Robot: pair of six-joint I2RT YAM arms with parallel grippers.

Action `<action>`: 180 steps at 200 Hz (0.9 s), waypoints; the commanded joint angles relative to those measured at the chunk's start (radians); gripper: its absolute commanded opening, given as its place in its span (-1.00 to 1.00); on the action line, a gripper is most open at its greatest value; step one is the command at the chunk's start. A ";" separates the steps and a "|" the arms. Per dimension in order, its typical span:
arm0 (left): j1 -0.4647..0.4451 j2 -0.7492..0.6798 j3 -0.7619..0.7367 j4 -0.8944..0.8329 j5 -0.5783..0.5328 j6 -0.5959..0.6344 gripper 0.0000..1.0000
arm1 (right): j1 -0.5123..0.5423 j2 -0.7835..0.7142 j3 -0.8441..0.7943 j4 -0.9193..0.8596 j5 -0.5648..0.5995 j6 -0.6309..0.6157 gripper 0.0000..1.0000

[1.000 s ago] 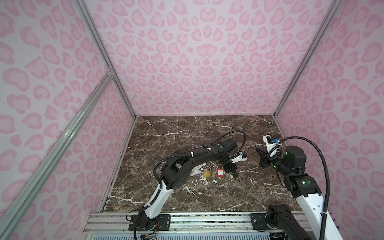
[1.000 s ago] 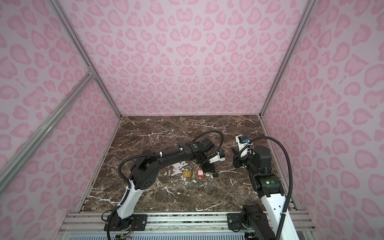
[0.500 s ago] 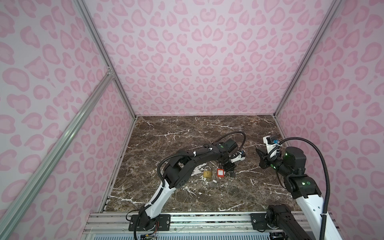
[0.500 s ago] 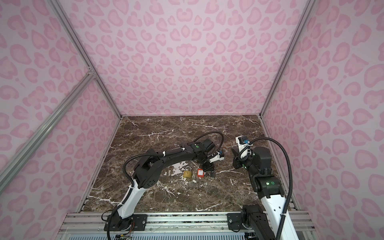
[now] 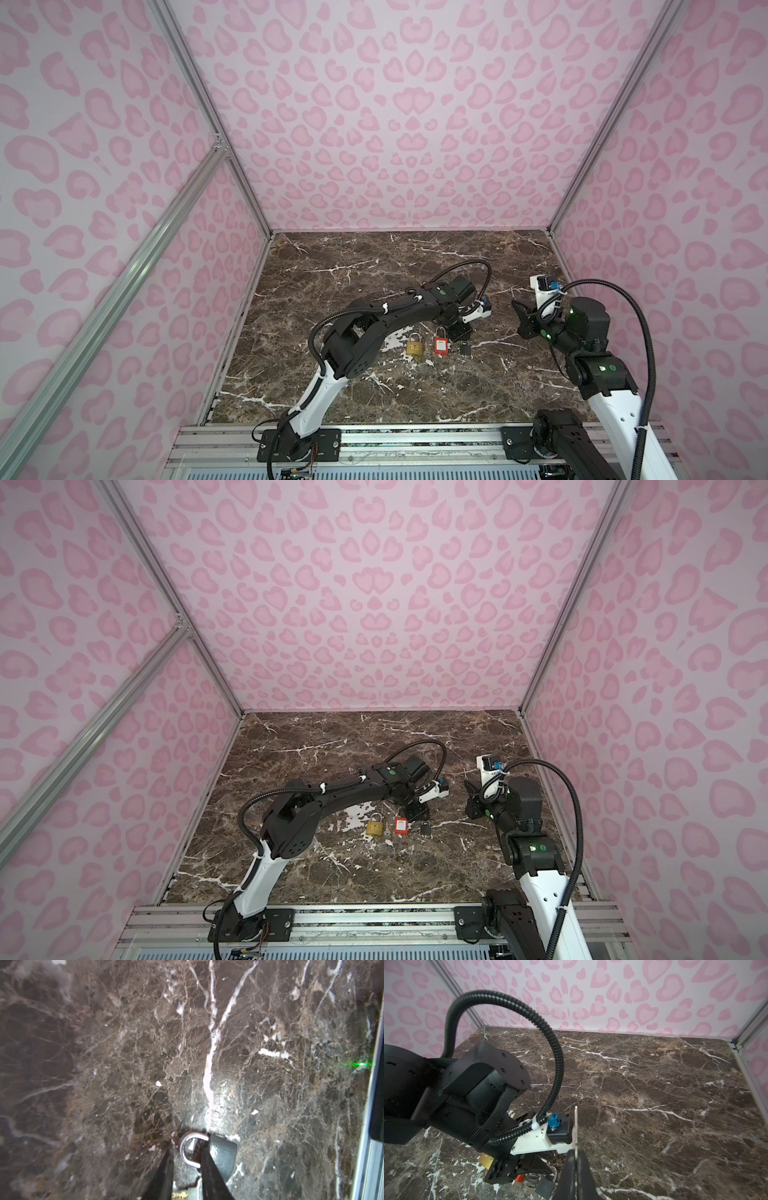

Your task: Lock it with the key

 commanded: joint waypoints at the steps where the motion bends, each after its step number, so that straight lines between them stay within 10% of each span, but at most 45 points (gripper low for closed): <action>1: 0.007 -0.142 -0.052 0.074 -0.022 -0.012 -0.45 | -0.002 0.003 -0.004 0.058 -0.010 0.070 -1.00; 180: 0.084 -0.612 -0.509 0.429 -0.053 -0.210 -0.42 | 0.164 0.177 -0.339 0.295 0.079 0.779 -1.00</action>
